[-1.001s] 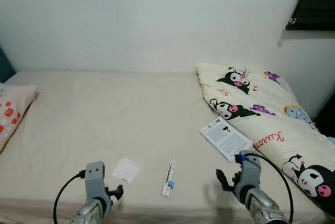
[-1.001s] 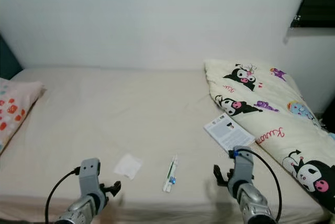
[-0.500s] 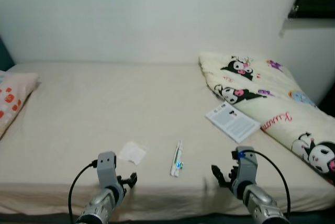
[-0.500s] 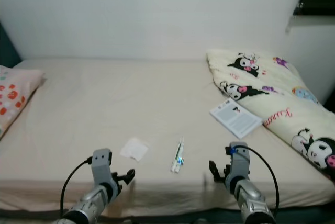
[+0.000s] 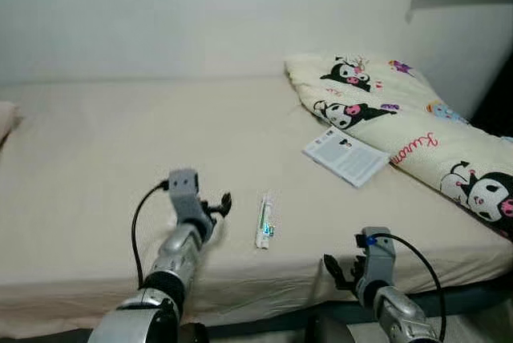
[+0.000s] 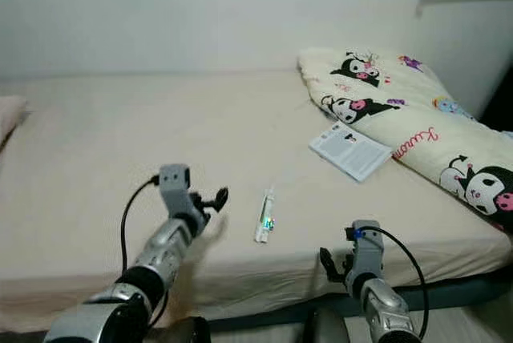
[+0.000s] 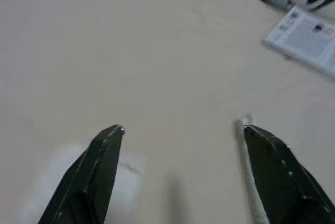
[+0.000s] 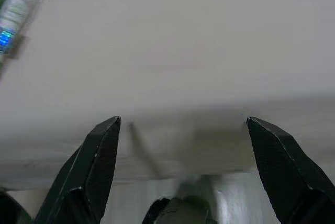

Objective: Clean up the room

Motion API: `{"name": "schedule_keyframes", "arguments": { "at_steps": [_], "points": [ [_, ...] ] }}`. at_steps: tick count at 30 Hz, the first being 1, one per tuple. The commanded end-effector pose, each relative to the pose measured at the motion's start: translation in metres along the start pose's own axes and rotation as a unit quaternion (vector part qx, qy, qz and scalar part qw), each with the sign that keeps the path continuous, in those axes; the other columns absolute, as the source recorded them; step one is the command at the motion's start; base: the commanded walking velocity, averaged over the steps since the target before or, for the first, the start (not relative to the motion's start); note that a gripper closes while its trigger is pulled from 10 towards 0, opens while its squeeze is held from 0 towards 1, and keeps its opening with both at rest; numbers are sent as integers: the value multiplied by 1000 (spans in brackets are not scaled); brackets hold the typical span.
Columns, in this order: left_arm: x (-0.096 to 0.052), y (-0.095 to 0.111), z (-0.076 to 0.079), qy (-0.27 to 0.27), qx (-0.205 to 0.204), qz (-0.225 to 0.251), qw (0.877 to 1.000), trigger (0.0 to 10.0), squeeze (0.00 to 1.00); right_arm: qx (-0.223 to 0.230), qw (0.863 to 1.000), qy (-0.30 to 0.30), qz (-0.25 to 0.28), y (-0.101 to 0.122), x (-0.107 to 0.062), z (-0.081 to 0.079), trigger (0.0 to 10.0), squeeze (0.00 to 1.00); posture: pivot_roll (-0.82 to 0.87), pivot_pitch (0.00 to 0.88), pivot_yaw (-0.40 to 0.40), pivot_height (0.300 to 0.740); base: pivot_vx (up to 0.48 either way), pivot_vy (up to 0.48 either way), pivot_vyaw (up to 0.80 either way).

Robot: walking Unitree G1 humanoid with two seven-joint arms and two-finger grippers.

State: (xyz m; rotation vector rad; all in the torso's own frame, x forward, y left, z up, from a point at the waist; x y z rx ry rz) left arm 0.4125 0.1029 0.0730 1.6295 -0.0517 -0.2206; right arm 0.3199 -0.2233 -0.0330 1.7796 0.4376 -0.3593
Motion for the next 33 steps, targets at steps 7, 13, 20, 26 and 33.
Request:
{"name": "schedule_keyframes", "arguments": {
  "at_steps": [7, 13, 20, 26, 33],
  "points": [
    [1, 4, -12, 11, 80, 3, 997, 10000, 0, 2, 1000, 6, 14, -7, -14, 5, 10000, 0, -46, 0, 15, 510, 0, 0, 0],
    [1, 3, -40, 59, 86, -19, 994, 10000, 0, -18, 993, 38, 107, 56, -34, -10, 10000, 0, -84, 54, 3, 485, 0, 0, 0],
    [-2, 4, -86, 140, 86, -55, 985, 10000, 0, -23, 963, 118, 240, 168, -69, -56, 10000, 0, -125, 149, 5, 460, 0, 0, 0],
    [-25, -13, -143, 240, 86, -117, 960, 10000, 0, -30, 943, 156, 292, 212, -101, -94, 10000, 0, -142, 191, -1, 451, 0, 0, 0],
    [-43, -34, -164, 277, 56, -154, 947, 10000, 0, -54, 956, 148, 248, 193, -100, -97, 10000, 0, -146, 200, -11, 451, 0, 0, 0]
  ]
}}
Point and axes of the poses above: a point about 5 cm out from each wrist's last joint towards the gripper, its own x axis pointing out of the wrist towards the gripper, its own y axis along the axis of the wrist's last joint, z = x × y, the point moved 6 cm from there along x, pointing out of the wrist towards the gripper, and after that the axes turned 8 degrees about x, right-handed, at the moved point
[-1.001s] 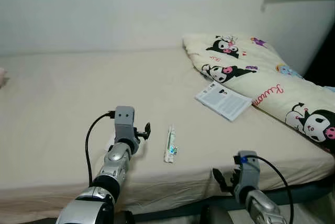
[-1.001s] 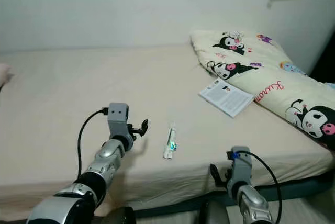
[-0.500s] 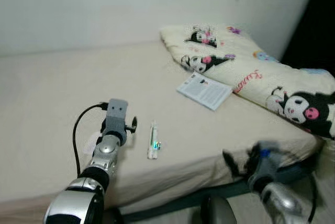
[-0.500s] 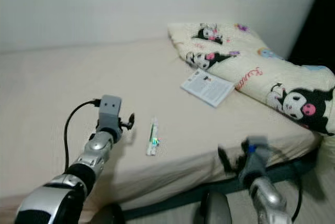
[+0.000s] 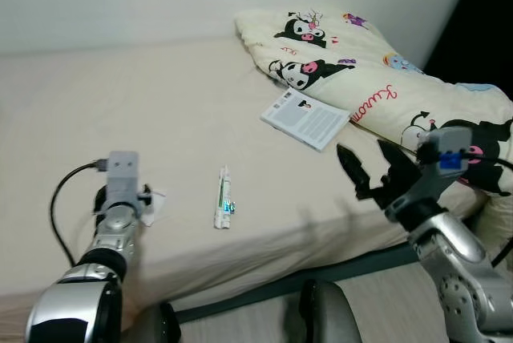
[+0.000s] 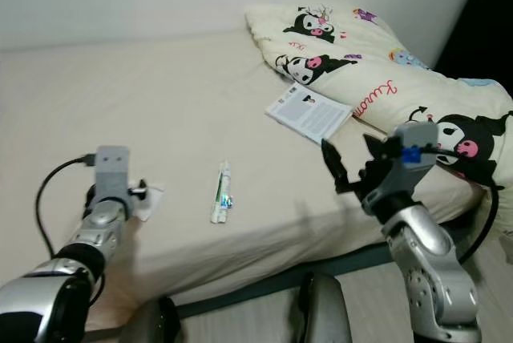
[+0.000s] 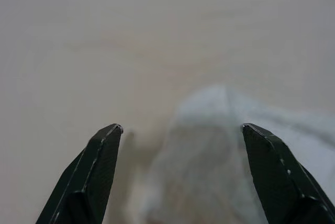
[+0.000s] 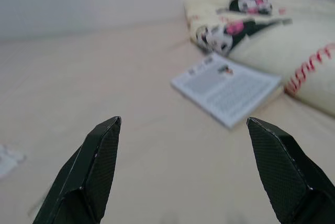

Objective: Clean up the room

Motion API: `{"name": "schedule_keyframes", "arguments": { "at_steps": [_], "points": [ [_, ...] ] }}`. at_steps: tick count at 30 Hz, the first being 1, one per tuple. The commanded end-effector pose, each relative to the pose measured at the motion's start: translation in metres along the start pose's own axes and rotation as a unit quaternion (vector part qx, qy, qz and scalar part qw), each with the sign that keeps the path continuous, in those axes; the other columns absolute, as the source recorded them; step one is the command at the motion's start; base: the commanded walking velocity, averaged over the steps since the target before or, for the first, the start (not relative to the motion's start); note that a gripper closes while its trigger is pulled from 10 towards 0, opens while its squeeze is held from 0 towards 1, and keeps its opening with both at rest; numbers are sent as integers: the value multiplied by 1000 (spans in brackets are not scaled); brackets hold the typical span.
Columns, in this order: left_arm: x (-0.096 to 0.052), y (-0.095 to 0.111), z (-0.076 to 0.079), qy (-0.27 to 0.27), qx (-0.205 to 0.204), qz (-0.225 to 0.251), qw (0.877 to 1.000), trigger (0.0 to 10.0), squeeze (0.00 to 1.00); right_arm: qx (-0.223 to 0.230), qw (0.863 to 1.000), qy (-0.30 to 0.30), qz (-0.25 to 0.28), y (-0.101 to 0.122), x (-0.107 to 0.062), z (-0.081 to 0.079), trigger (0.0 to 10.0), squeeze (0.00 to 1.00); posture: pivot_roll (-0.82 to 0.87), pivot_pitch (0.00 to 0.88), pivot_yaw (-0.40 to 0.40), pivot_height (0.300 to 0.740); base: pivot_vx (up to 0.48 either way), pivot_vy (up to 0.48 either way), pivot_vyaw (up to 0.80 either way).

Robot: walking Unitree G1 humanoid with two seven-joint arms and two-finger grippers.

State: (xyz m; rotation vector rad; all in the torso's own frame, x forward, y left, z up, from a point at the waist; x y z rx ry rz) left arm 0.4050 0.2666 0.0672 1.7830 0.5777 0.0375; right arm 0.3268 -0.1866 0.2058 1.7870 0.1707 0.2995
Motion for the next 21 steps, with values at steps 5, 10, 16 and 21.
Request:
{"name": "schedule_keyframes", "arguments": {
  "at_steps": [5, 10, 16, 21],
  "points": [
    [-8, -33, 19, -50, -65, -55, 995, 10000, 0, -10, 999, -30, -35, -5, -4, 6, 10000, 0, -153, 202, -14, 451, 0, 0, 0],
    [-20, -38, 59, -138, -127, -63, 980, 353, 0, -13, 998, -53, -39, -2, -5, 13, 10000, 0, -163, 201, -17, 451, 0, 0, 0],
    [-23, -38, 68, -152, -124, -63, 978, 0, 0, -14, 997, -60, -45, -5, -5, 15, 10000, 0, -158, 201, -19, 451, 0, 0, 0],
    [-21, -35, 64, -146, -125, -56, 980, 0, 0, -11, 997, -58, -51, -9, 2, 12, 10000, 0, -143, 199, -19, 451, 0, 0, 0]
  ]
}}
Point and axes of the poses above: a point about 5 cm out from each wrist's last joint towards the gripper, its own x axis pointing out of the wrist towards the gripper, its own y axis along the axis of the wrist's last joint, z = x × y, the point moved 6 cm from there along x, pointing out of the wrist towards the gripper, and after that the axes turned 8 degrees about x, right-handed, at the moved point
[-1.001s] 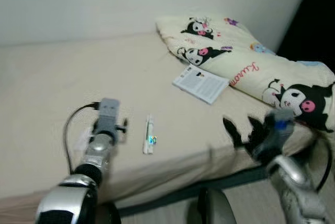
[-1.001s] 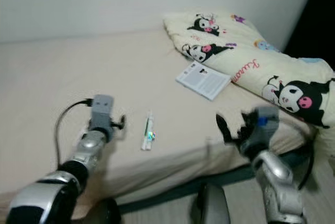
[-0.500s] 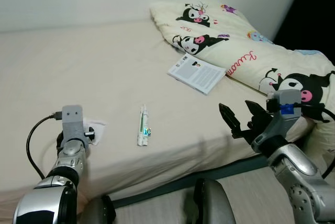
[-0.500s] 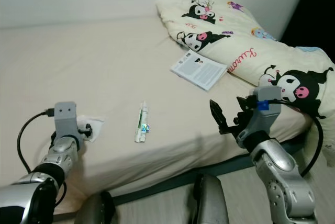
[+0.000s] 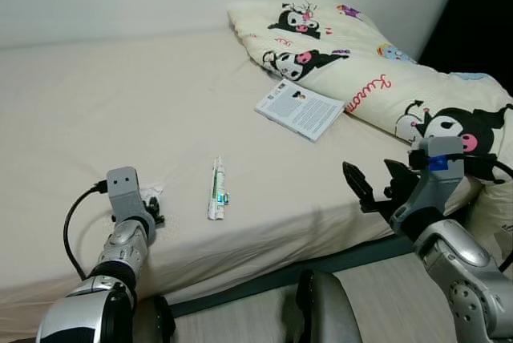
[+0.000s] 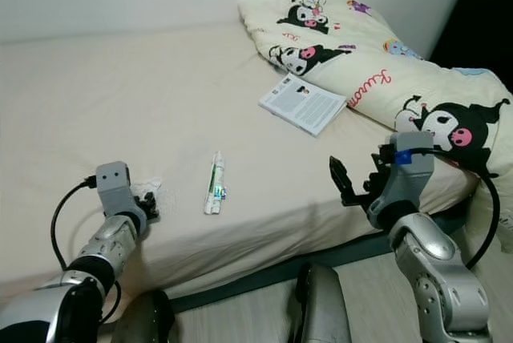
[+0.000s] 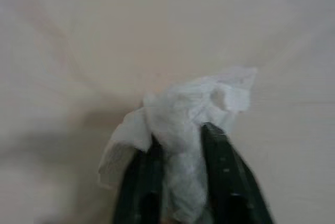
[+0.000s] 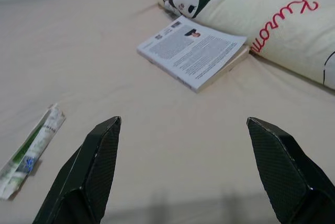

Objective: Clean up the room

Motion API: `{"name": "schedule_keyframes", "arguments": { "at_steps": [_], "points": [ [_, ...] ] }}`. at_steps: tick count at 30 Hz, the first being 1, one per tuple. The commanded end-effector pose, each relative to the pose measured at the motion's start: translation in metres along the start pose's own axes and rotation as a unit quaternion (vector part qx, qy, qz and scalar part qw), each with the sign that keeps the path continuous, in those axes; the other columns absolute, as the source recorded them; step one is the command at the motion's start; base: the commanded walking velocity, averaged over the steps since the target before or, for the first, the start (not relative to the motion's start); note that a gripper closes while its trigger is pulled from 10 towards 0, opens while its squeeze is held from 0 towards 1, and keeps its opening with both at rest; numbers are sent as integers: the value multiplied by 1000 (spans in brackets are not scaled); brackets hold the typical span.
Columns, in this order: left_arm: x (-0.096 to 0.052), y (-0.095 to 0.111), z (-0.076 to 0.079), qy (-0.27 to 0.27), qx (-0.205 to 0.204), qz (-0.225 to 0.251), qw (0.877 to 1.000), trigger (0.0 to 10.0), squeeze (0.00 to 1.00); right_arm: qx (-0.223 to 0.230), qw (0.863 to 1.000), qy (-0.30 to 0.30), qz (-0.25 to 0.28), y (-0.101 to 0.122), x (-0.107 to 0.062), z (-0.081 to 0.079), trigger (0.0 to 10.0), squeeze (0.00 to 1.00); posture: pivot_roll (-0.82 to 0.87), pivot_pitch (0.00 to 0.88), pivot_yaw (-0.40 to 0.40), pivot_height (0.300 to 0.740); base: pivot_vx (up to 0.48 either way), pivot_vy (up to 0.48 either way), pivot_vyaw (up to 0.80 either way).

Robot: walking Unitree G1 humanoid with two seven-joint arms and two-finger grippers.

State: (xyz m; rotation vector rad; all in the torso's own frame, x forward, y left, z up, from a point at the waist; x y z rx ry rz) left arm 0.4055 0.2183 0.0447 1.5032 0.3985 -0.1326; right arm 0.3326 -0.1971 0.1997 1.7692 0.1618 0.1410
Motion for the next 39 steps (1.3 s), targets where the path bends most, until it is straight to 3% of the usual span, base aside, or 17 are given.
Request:
{"name": "schedule_keyframes", "arguments": {
  "at_steps": [1, 7, 8, 9, 10, 13, 14, 15, 18, 22, 24, 29, 34, 36, 37, 38, 39],
  "points": [
    [-4, -23, 6, -11, -6, -37, 999, 0, 0, 0, 1000, 6, -13, -8, 5, -4, 10000, 0, -130, 197, -19, 451, 0, 0, 0],
    [0, 4, -7, 0, 14, 8, 1000, 0, 0, 19, 999, 18, -27, -25, 28, -5, 10000, 0, -71, 187, -15, 451, 0, 0, 0],
    [1, 14, -9, 1, 21, 24, 999, 0, 0, 26, 999, 21, -32, -30, 34, -6, 10000, 0, -62, 187, -16, 451, 0, 0, 0],
    [3, 42, -13, 5, 44, 70, 997, 0, 0, 38, 998, 34, -40, -43, 49, -10, 10000, 0, -9, 183, -14, 451, 0, 0, 0],
    [3, 42, -13, 5, 44, 70, 997, 0, 0, 38, 998, 34, -40, -43, 49, -10, 10000, 0, -9, 183, -14, 451, 0, 0, 0],
    [-1, 93, -21, 14, 92, 161, 983, 0, 0, 51, 994, 76, -63, -65, 79, -36, 10000, 0, 76, 174, -11, 451, 0, 0, 0],
    [-1, 93, -21, 14, 92, 161, 983, 0, 0, 51, 994, 76, -63, -65, 79, -36, 10000, 0, 76, 174, -11, 451, 0, 0, 0],
    [-5, 112, -28, 24, 112, 195, 974, 0, 0, 57, 991, 98, -68, -69, 89, -52, 10000, 0, 130, 172, -15, 451, 0, 0, 0],
    [-7, 119, -31, 29, 120, 206, 971, 0, 0, 60, 990, 108, -68, -70, 93, -58, 10000, 0, 130, 172, -15, 451, 0, 0, 0],
    [-35, 159, -57, 62, 154, 282, 945, 0, 0, 40, 985, 136, -94, -80, 119, -99, 10000, 0, 225, 183, -30, 451, 0, 0, 0],
    [-47, 164, -59, 68, 161, 296, 939, 0, 0, 23, 987, 121, -108, -87, 125, -103, 10000, 0, 258, 190, -35, 451, 0, 0, 0],
    [-57, 161, -54, 64, 165, 302, 937, 0, 0, 15, 987, 108, -118, -93, 129, -106, 10000, 0, 288, 202, -32, 451, 0, 0, 0],
    [-64, 135, -31, 28, 184, 281, 942, 0, 0, -19, 982, 87, -164, -120, 126, -112, 10000, 0, 327, 218, -22, 451, 0, 0, 0],
    [-64, 135, -31, 28, 184, 281, 942, 0, 0, -19, 982, 87, -164, -120, 126, -112, 10000, 0, 327, 218, -22, 451, 0, 0, 0],
    [-67, 131, -26, 20, 186, 276, 943, 1333, 0, -26, 980, 84, -176, -126, 125, -114, 10000, 0, 336, 224, -19, 451, 0, 0, 0],
    [-67, 131, -26, 20, 186, 276, 943, 1333, 0, -26, 980, 84, -176, -126, 125, -114, 10000, 0, 336, 224, -19, 451, 0, 0, 0],
    [-70, 131, -22, 16, 189, 275, 943, 5569, 0, -26, 979, 82, -185, -132, 123, -117, 10000, 0, 348, 231, -18, 451, 0, 0, 0]
  ]
}}
Point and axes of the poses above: a point about 5 cm out from each wrist's last joint towards the gripper, its own x axis pointing out of the wrist towards the gripper, its own y axis along the axis of the wrist's last joint, z = x × y, the point moved 6 cm from there along x, pointing out of the wrist towards the gripper, and after that the axes turned 8 degrees about x, right-handed, at the moved point
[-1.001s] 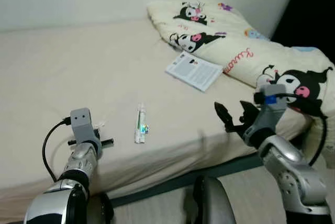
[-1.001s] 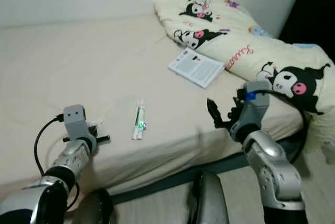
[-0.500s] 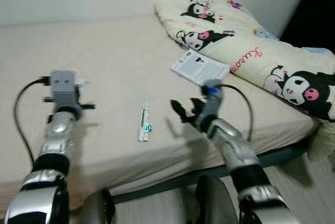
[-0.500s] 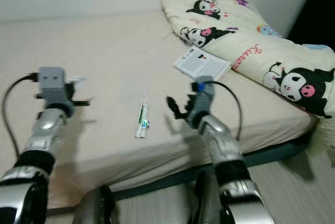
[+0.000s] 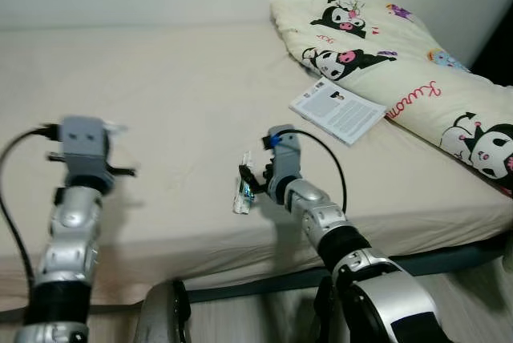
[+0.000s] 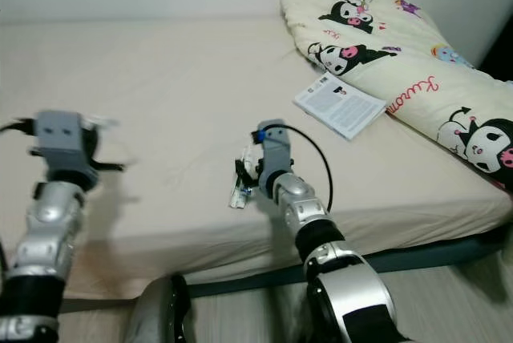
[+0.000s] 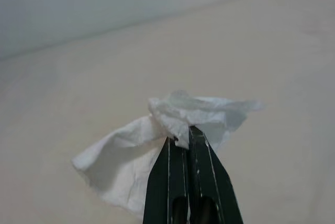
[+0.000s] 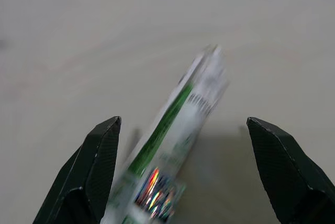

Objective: Clean up the room

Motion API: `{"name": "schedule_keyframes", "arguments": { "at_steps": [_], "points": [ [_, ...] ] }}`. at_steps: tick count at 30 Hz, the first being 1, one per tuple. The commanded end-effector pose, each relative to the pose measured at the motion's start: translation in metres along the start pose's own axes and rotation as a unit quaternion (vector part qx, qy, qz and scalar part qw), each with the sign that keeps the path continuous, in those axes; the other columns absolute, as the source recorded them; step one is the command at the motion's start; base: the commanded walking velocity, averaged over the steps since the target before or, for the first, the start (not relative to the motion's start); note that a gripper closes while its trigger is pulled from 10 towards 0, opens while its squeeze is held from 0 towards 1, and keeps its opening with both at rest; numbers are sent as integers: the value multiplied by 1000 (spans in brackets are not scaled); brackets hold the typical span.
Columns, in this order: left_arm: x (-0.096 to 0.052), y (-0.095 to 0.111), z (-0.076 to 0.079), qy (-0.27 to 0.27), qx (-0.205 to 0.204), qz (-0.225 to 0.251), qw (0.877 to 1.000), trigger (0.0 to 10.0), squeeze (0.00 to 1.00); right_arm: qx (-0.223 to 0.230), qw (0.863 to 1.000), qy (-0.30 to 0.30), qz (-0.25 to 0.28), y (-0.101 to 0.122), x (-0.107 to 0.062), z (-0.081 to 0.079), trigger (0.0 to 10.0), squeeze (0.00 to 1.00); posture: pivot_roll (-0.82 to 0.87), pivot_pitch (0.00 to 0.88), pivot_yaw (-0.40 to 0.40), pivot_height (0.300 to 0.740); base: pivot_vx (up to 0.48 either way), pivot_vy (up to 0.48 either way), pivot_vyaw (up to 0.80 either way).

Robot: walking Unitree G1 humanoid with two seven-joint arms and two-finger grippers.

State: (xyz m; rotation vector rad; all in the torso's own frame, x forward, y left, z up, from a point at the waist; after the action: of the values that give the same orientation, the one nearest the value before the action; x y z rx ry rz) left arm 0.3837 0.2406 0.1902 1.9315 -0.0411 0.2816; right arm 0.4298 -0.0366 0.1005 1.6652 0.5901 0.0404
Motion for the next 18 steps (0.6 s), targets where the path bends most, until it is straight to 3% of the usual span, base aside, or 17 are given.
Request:
{"name": "schedule_keyframes", "arguments": {
  "at_steps": [1, 5, 10, 15, 16, 18],
  "points": [
    [-7, 5, 1, -6, 7, -6, 1000, 9686, 0, -5, 1000, -6, -15, -10, 1, -3, 10000, 0, 358, 235, -18, 451, 0, 0, 0],
    [-15, 13, -2, -7, 14, -13, 1000, 10000, 0, 17, 1000, 5, -22, -19, 3, -13, 10000, 0, 392, 248, -15, 451, 0, 0, 0],
    [-21, 16, -5, -9, 20, -17, 1000, 10000, 0, 12, 999, 0, -30, -23, 3, -14, 10000, 0, 403, 263, -9, 451, 0, 0, 0],
    [-27, 20, -6, -16, 29, -27, 999, 10000, 0, 15, 999, -31, -30, -23, 2, -1, 10000, 0, 423, 283, 0, 451, 0, 0, 0],
    [-29, 22, -6, -17, 30, -28, 999, 10000, 0, 14, 999, -35, -29, -23, 2, 2, 4078, 0, 428, 287, 2, 451, 0, 0, 0],
    [-29, 22, -6, -18, 31, -29, 999, 10000, 0, 14, 999, -38, -29, -23, 1, 3, 4078, 0, 428, 287, 2, 451, 0, 0, 0]
  ]
}}
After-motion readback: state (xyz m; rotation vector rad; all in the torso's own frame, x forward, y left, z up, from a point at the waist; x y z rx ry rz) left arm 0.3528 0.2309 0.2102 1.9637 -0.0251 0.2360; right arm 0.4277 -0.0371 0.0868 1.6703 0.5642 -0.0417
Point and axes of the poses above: a point about 5 cm out from each wrist's last joint towards the gripper, its own x axis pointing out of the wrist towards the gripper, its own y axis along the axis of the wrist's last joint, z = x × y, the point moved 6 cm from there along x, pointing out of the wrist towards the gripper, and after that the axes turned 8 degrees about x, right-handed, at the moved point
